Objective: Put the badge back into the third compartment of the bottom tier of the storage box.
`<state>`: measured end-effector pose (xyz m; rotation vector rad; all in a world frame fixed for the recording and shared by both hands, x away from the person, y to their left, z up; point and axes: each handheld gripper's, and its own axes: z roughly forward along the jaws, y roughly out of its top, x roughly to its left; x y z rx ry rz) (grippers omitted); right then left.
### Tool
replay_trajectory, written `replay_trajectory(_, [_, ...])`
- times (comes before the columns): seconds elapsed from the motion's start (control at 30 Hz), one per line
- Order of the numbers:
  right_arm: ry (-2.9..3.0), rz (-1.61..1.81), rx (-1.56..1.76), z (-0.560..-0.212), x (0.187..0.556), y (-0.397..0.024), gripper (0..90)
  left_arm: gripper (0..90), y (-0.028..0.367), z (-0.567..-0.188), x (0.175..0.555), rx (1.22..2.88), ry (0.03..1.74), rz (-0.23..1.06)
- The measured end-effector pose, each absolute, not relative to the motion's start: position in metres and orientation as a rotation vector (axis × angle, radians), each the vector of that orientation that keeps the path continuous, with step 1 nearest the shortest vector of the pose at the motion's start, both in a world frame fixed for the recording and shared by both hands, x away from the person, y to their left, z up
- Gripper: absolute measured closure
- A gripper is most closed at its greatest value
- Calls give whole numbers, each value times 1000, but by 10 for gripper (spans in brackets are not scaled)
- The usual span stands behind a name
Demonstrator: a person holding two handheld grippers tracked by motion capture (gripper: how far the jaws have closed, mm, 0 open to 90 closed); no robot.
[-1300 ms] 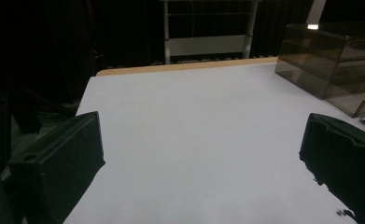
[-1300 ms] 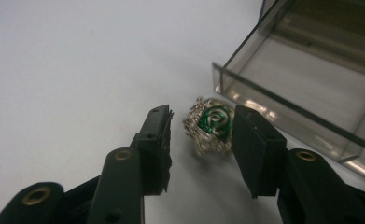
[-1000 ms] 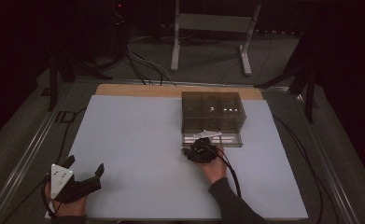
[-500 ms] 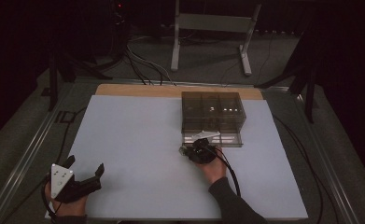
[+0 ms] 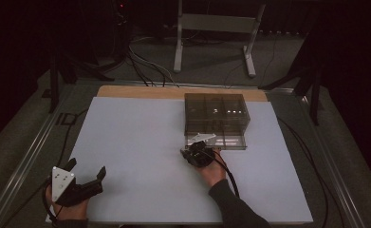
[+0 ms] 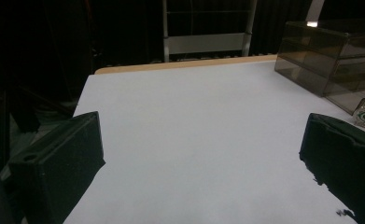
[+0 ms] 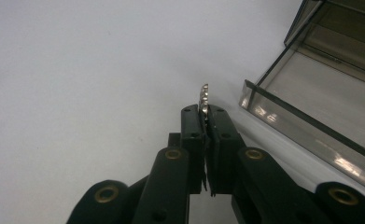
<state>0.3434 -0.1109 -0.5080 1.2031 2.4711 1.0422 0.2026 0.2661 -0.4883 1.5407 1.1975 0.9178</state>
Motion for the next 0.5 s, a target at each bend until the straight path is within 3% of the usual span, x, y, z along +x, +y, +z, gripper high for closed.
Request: replay_trajectory(0.5, [2468, 1065, 1208, -505, 342, -113, 873, 3, 266, -488, 203, 1545, 1198, 919])
